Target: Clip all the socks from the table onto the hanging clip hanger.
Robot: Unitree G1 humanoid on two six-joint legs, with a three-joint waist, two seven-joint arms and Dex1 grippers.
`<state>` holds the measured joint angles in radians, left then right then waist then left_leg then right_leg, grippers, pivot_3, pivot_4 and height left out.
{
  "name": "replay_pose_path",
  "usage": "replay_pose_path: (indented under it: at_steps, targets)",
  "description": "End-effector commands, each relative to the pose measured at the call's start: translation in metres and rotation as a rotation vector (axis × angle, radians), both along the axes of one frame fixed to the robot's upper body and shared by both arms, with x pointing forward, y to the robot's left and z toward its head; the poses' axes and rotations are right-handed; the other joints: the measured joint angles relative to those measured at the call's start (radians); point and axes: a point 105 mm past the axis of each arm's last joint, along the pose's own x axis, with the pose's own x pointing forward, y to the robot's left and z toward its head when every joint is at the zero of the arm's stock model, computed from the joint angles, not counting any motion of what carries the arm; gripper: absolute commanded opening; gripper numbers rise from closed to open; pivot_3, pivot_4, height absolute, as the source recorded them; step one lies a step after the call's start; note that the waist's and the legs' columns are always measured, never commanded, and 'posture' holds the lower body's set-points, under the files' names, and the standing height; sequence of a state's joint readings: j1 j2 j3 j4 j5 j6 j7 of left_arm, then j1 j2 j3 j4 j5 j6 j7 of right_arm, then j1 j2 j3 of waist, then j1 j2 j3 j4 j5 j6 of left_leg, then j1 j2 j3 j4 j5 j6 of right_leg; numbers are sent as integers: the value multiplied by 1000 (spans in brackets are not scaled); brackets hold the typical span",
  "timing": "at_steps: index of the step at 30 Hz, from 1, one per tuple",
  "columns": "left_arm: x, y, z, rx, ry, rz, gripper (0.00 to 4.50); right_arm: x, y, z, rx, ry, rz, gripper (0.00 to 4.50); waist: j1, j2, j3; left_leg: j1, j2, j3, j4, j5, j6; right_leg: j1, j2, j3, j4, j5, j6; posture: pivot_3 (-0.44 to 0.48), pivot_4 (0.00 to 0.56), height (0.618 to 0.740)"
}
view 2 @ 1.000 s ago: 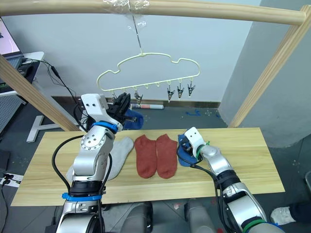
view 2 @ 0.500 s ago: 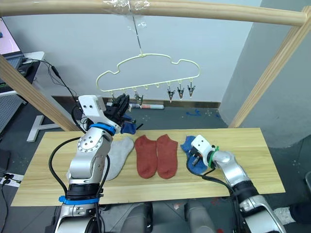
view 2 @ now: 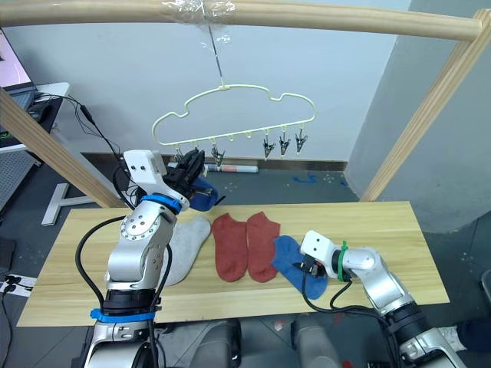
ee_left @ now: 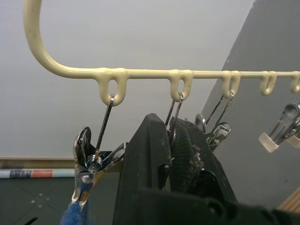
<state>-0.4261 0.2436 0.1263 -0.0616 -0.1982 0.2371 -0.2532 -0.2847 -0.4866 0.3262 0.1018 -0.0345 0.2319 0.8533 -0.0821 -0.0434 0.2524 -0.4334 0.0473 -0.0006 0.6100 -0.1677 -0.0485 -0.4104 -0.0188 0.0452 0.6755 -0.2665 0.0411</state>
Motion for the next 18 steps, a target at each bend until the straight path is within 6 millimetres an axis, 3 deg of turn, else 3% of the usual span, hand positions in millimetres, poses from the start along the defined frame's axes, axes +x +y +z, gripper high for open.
replay_pose_path:
  at_steps: [1, 3, 5, 12, 18]
  targets:
    - [0, 7, 7, 11, -29, 27, 83, 2, 7, 16, 121, 46, -69, 3344, 0, 0, 0, 0, 0, 0, 0, 0, 0, 0, 0, 0, 0, 0, 0, -94, 233, 740]
    - [1, 8, 7, 12, -30, 36, 83, 4, 10, 14, 138, 78, -116, 4064, 0, 0, 0, 0, 0, 0, 0, 0, 0, 0, 0, 0, 1, 0, 0, -94, 234, 740]
    - [2, 7, 7, 10, -30, 32, 83, 7, 14, 10, 127, 95, -148, 4418, 0, 0, 0, 0, 0, 0, 0, 0, 0, 0, 0, 0, 1, 0, 0, -91, 235, 740]
    - [1, 7, 7, 13, -28, 27, 83, 13, 13, -12, -5, 63, -226, 4418, 0, 0, 0, 0, 0, 0, 0, 0, 0, 0, 0, 0, 1, 0, 0, -87, 238, 740]
    - [0, 7, 7, 15, -25, 26, 83, 4, 17, -30, 10, 161, -252, 4418, 0, 0, 0, 0, 0, 0, 0, 0, 0, 0, 0, 0, 1, 0, 0, -81, 242, 740]
